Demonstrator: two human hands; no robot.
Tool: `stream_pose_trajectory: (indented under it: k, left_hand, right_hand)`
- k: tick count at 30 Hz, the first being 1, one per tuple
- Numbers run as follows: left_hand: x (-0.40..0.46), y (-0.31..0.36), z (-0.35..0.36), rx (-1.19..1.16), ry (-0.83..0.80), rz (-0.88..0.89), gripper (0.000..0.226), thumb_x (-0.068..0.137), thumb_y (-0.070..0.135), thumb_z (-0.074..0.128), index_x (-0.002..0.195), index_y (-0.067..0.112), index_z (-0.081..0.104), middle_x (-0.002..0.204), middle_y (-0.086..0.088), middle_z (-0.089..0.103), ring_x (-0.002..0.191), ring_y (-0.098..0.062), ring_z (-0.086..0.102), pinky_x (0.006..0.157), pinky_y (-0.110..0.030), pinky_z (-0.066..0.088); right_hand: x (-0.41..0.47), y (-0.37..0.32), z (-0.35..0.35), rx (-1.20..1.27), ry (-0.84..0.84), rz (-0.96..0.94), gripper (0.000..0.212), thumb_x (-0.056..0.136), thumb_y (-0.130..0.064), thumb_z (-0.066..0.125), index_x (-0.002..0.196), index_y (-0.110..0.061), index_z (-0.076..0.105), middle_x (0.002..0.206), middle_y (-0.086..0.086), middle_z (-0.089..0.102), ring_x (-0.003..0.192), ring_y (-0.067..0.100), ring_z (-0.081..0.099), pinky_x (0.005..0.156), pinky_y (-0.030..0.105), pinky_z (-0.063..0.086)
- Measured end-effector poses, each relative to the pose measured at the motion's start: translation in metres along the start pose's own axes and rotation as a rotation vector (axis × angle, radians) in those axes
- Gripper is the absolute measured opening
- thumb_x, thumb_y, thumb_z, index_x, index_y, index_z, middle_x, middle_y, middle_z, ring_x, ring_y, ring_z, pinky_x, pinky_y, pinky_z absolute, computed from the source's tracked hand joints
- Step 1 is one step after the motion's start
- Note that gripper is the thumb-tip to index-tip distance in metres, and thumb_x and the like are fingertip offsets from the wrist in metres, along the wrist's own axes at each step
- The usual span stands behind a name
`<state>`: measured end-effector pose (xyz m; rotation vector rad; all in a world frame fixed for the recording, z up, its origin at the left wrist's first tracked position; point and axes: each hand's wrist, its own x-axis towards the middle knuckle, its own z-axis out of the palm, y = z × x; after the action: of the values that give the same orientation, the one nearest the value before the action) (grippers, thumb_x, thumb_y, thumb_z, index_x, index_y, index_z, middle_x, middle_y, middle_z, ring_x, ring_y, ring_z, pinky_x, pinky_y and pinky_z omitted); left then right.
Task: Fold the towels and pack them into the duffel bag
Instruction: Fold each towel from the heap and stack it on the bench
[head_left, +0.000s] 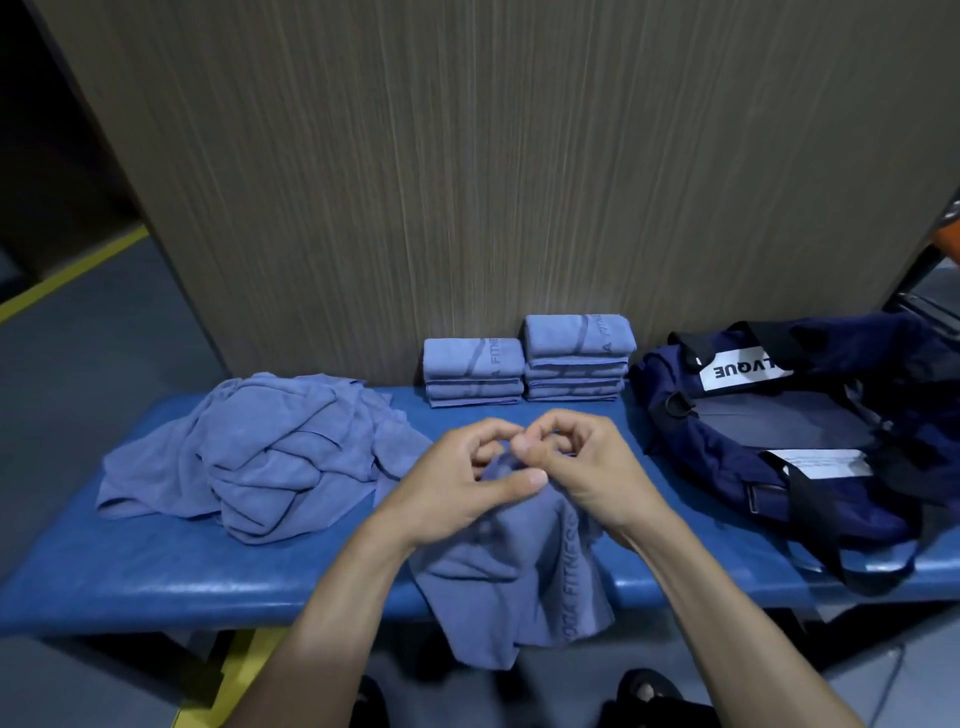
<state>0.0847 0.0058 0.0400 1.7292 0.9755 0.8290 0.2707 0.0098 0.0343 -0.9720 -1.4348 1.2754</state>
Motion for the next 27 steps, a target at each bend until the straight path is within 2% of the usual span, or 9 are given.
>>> stream_pose_trajectory:
  k: [2,4,8,12,16,18,20,23,27]
  left_hand:
    - [0.002,0.000,-0.002,0.064,0.060,0.016,0.021,0.090,0.030,0.075,0.105,0.016,0.070,0.094,-0.007,0.073,0.086,-0.008,0.062,0.079,-0.037,0.051]
    - [0.001,0.002,-0.005,0.053,0.146,0.057,0.021,0.094,0.031,0.069,0.094,0.010,0.069,0.084,-0.009,0.069,0.080,-0.007,0.056,0.075,-0.032,0.046]
    - [-0.002,0.015,-0.011,-0.324,0.357,0.087,0.016,0.096,0.028,0.067,0.091,0.013,0.067,0.087,-0.004,0.067,0.082,-0.012,0.059,0.075,-0.028,0.049]
    - [-0.010,0.023,-0.023,-0.634,0.394,0.095,0.015,0.097,0.026,0.058,0.101,0.013,0.062,0.090,-0.007,0.066,0.080,-0.014,0.063,0.072,-0.026,0.053]
    - [-0.022,0.026,-0.044,-0.754,0.486,0.175,0.015,0.099,0.026,0.051,0.095,0.018,0.064,0.095,-0.005,0.067,0.088,-0.014,0.063,0.079,-0.026,0.054]
    - [-0.029,0.026,-0.054,-0.797,0.535,0.195,0.015,0.098,0.026,0.053,0.090,0.021,0.064,0.090,-0.004,0.063,0.087,-0.014,0.059,0.083,-0.030,0.050]
    - [-0.037,0.024,-0.062,-0.817,0.567,0.197,0.015,0.097,0.025,0.054,0.086,0.021,0.063,0.088,-0.002,0.063,0.088,-0.014,0.060,0.088,-0.033,0.050]
    - [-0.053,0.022,-0.071,-0.797,0.596,0.157,0.015,0.094,0.027,0.059,0.095,0.012,0.061,0.095,-0.010,0.065,0.092,-0.017,0.063,0.087,-0.031,0.055]
    - [-0.071,0.032,-0.078,-0.647,0.531,0.062,0.025,0.089,0.030,0.064,0.097,0.007,0.063,0.096,-0.016,0.066,0.089,-0.020,0.064,0.078,-0.028,0.056]
  right_hand:
    - [0.000,0.000,-0.002,0.049,0.061,0.018,0.045,0.072,-0.049,0.087,0.084,-0.011,0.065,0.061,0.005,0.060,0.058,0.012,0.050,0.060,0.029,0.038]
    - [-0.003,-0.001,-0.006,0.116,0.001,0.068,0.053,0.067,-0.051,0.090,0.094,-0.012,0.067,0.082,0.015,0.070,0.074,0.020,0.064,0.073,0.035,0.048]
    - [-0.010,0.006,-0.017,-0.001,-0.251,0.248,0.042,0.083,-0.021,0.083,0.120,-0.010,0.068,0.120,0.016,0.071,0.108,0.027,0.068,0.096,0.043,0.055]
    - [-0.017,0.022,-0.024,-0.134,-0.404,0.396,0.011,0.088,-0.012,0.077,0.099,-0.008,0.077,0.104,0.013,0.074,0.093,0.019,0.066,0.089,0.034,0.052]
    - [-0.019,0.030,-0.031,-0.117,-0.370,0.424,0.043,0.087,-0.032,0.077,0.102,0.008,0.069,0.098,0.017,0.068,0.090,0.023,0.059,0.085,0.035,0.046]
    - [-0.020,0.027,-0.034,0.008,-0.255,0.392,0.039,0.086,-0.036,0.074,0.094,0.003,0.068,0.090,0.013,0.066,0.078,0.019,0.059,0.071,0.027,0.047]
    - [-0.025,0.019,-0.037,0.084,-0.188,0.340,0.031,0.085,-0.034,0.074,0.089,-0.004,0.066,0.084,0.012,0.063,0.068,0.015,0.057,0.060,0.022,0.045]
    - [-0.034,0.004,-0.044,0.113,-0.244,0.329,0.023,0.082,-0.027,0.079,0.088,-0.007,0.069,0.084,0.011,0.064,0.070,0.017,0.059,0.062,0.024,0.046]
    - [-0.041,-0.025,-0.058,-0.112,-0.273,0.376,0.016,0.086,-0.020,0.079,0.087,-0.007,0.070,0.080,0.012,0.062,0.069,0.017,0.057,0.061,0.025,0.046]
